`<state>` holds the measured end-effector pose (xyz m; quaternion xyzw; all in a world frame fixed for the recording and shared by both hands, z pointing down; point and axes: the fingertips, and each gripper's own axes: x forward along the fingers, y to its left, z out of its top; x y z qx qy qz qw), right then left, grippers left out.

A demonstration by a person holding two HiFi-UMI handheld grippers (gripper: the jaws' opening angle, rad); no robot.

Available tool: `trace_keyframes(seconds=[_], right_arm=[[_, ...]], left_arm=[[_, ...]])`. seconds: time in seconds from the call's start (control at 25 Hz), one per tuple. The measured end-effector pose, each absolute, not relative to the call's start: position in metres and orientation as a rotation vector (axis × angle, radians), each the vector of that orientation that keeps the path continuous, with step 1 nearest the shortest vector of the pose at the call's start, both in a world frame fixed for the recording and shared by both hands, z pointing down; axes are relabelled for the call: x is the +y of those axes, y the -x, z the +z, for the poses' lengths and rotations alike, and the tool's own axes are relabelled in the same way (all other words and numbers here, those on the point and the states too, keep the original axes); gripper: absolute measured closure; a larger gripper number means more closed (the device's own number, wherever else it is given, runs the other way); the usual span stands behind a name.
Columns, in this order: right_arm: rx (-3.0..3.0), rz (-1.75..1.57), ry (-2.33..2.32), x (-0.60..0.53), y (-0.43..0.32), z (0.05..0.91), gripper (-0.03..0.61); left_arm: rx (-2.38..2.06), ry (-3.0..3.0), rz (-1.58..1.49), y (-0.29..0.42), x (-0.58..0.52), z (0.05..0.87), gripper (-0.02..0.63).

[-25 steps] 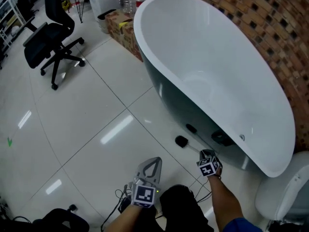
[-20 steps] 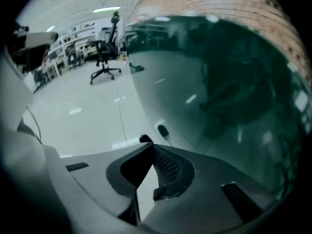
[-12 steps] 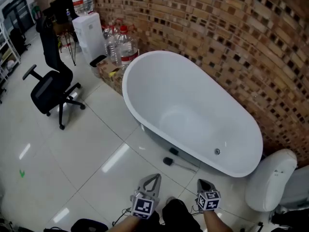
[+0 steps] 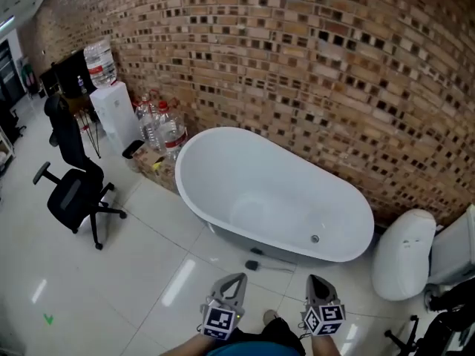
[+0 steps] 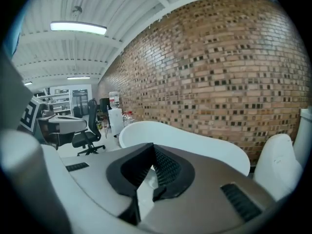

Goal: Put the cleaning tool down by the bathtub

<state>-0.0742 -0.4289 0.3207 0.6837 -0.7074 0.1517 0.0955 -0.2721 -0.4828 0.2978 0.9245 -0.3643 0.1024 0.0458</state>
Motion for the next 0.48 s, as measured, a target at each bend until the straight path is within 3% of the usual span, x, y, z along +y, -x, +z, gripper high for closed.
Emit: trace_keyframes(seconds=[0.48], right_arm=[[-2.008,0.183,-2.306,-0.318,0.073,0.197,0.565]], left_arm=[[-0.889,-2.999,0.116,0.232,-0.414,0.202,0.614]])
